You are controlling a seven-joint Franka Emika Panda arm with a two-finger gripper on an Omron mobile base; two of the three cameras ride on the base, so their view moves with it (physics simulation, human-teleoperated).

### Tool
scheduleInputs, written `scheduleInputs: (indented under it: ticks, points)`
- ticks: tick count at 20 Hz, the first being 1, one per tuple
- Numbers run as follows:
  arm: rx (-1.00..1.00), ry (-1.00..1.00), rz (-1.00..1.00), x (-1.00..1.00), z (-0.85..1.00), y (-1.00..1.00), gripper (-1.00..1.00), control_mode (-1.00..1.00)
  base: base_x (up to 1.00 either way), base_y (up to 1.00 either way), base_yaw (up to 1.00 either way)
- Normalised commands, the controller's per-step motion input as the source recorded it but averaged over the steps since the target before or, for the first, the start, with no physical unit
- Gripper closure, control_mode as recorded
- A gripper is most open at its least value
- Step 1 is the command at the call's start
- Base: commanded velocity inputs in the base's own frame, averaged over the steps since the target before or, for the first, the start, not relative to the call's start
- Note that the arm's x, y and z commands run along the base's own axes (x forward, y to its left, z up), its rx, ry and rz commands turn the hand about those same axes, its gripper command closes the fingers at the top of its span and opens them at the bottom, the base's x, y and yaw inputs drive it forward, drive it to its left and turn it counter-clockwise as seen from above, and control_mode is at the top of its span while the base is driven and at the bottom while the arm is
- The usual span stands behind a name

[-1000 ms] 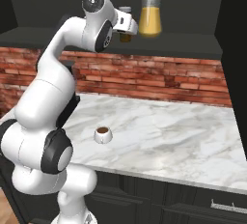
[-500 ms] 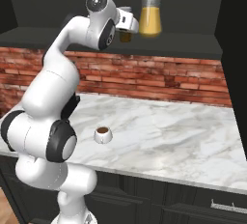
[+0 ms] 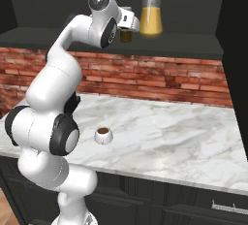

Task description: Pick the cinnamon and honey bottle from the cabinet and place them next to the mug.

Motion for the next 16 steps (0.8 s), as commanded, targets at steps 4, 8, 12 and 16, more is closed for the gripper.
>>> scheduleInputs:
  ticks: [4,8,12,16]
  points:
    - [0.0,0.12,0.03,0.0,0.0,0.0,-1.0,-1.0,0.0,0.0,0.0]
    - [-0.02,0.09,0.05,0.0,0.0,0.0,-1.0,-1.0,0.0,0.0,0.0]
    - [0.0,-0.01,0.01,0.05,0.0,0.0,-1.0,-1.0,0.0,0.0,0.0]
    - [0.0,-0.04,0.0,0.16,-0.01,0.0,-1.0,-1.0,0.0,0.0,0.0]
